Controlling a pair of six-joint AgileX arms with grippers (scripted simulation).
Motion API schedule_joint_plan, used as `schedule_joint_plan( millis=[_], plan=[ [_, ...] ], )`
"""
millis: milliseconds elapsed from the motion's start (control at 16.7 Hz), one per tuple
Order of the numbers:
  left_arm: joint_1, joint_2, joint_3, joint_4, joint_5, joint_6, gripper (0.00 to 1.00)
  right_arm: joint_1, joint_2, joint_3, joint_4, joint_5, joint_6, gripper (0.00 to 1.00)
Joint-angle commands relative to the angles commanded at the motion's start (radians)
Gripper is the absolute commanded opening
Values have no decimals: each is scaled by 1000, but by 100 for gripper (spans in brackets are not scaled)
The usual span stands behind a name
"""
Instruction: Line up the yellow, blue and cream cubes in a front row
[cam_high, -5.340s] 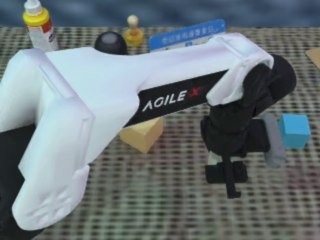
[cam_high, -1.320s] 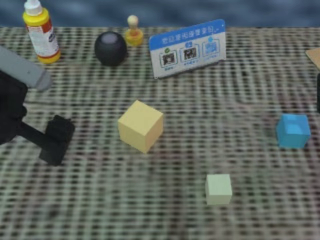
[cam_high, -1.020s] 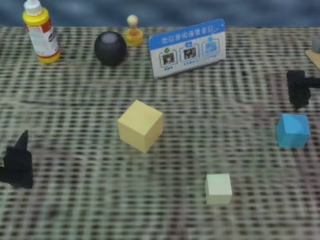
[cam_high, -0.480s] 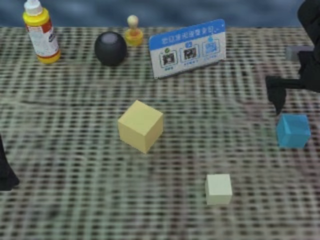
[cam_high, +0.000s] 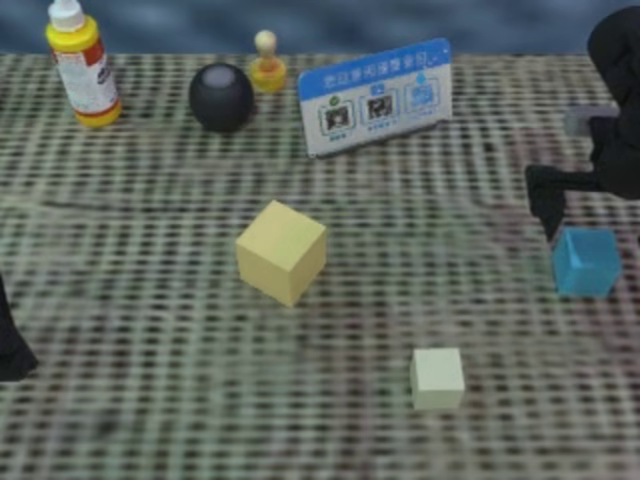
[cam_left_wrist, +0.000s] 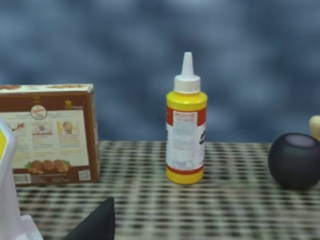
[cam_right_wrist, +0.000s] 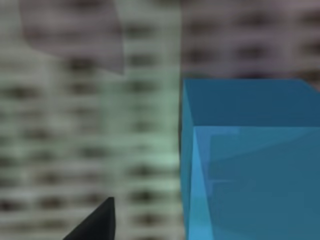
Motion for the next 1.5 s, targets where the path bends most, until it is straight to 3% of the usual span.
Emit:
schedule_joint_plan(
  millis=[300,600,1380,1500],
  plan=[
    [0,0,0,0,0,0,100,3,88,-103,199,1,4,100],
    [0,0,0,0,0,0,100,3,104,-119,225,1,5,100],
    [0,0,0,0,0,0,100,3,104,-119,225,1,5,2],
    [0,0,0,0,0,0,100,3,104,-119,225,1,5,0]
  ],
)
